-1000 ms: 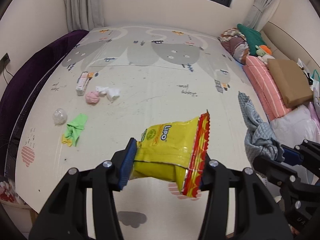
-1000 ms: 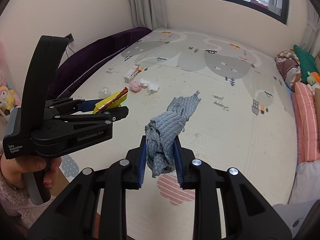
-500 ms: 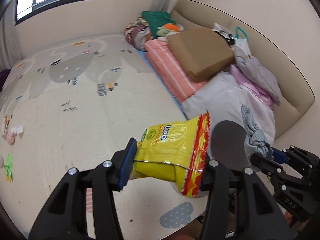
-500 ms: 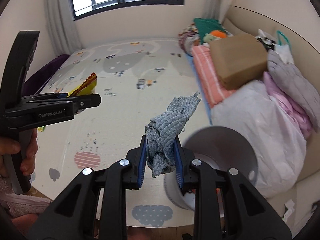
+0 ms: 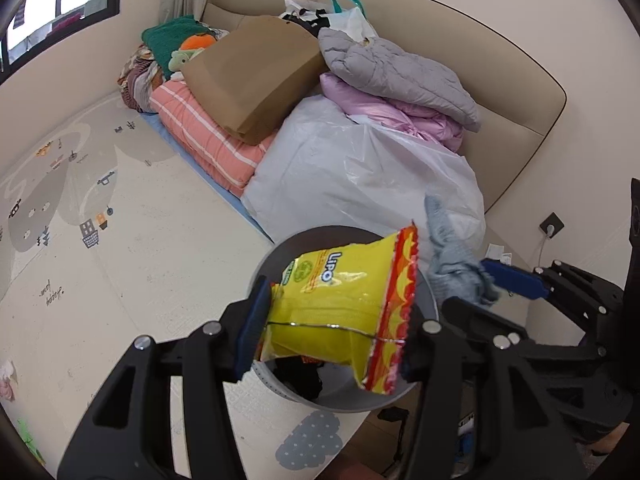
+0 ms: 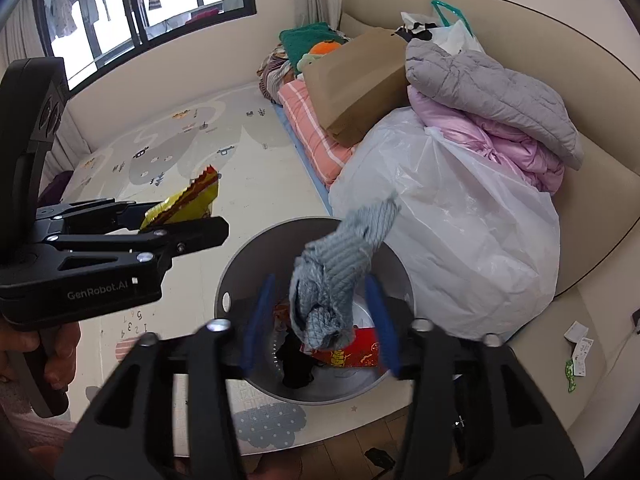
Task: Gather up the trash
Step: 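Carry the Lipo packet in the left tool and sock in the right tool to the grey bin, then open the left tool over the bin while the right tool releases the sock into it, then move both open tools back over the bed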
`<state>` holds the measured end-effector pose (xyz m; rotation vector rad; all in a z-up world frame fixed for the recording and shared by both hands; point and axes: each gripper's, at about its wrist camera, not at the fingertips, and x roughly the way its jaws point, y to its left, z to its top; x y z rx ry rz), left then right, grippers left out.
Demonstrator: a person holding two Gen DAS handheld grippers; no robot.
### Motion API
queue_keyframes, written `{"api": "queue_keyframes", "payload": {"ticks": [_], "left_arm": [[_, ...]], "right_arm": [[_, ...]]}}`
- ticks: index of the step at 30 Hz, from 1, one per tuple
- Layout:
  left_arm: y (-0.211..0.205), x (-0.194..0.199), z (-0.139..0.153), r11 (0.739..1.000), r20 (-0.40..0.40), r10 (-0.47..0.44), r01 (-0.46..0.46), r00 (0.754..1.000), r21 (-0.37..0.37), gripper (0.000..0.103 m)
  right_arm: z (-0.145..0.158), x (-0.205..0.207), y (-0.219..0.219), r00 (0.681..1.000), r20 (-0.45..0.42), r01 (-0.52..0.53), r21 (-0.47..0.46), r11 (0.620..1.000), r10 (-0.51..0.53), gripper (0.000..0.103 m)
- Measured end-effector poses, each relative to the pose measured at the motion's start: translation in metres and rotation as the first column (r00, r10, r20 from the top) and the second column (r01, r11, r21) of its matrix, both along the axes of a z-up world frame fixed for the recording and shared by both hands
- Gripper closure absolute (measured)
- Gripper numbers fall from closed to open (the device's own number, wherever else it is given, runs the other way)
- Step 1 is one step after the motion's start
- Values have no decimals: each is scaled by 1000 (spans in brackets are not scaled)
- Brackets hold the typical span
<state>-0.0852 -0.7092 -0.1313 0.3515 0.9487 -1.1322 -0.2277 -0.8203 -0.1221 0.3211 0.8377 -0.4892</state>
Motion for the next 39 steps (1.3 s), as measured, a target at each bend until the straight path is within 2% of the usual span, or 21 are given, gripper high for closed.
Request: {"api": "queue_keyframes", "payload": {"ticks": [2, 13, 19, 23, 26, 29, 31, 35, 37, 39], "left_arm": [[-3, -1, 0, 1000, 0, 18, -18, 1000, 2, 28], [18, 9, 2, 993, 22, 114, -114, 993, 10, 27], [56, 26, 8, 975, 32, 223, -223, 974, 2, 27], [96, 45, 11, 941, 47, 338, -339, 940, 0, 27], [137, 61, 12, 892, 48, 451, -451, 891, 0, 27], [186, 76, 10, 822, 46, 569, -569, 821, 3, 27], [224, 83, 10, 763, 42, 646, -646, 762, 2, 27], [311, 96, 9, 629, 31, 777, -777, 629, -1, 27], [358, 100, 7, 564, 30, 825, -826, 564, -3, 27], [403, 106, 4, 510, 31, 860, -860, 510, -2, 27]], "right_arm": [[-1, -3, -6, 1000, 11, 16, -3, 1000, -16, 36], [2, 3, -13, 1000, 2, -23, -2, 1000, 23, 36], [2, 34, 9, 990, -6, -140, 6, 990, 140, 36], [3, 68, 38, 966, -7, -260, 10, 966, 260, 36], [6, 98, 68, 932, 4, -363, 12, 932, 363, 36], [7, 129, 108, 880, 7, -475, 12, 880, 475, 36], [8, 149, 138, 838, 2, -546, 8, 838, 546, 36], [9, 186, 210, 744, -3, -668, -2, 744, 668, 36], [9, 202, 251, 699, -3, -715, -12, 699, 715, 36], [9, 217, 293, 662, -2, -749, -16, 662, 749, 36]]}}
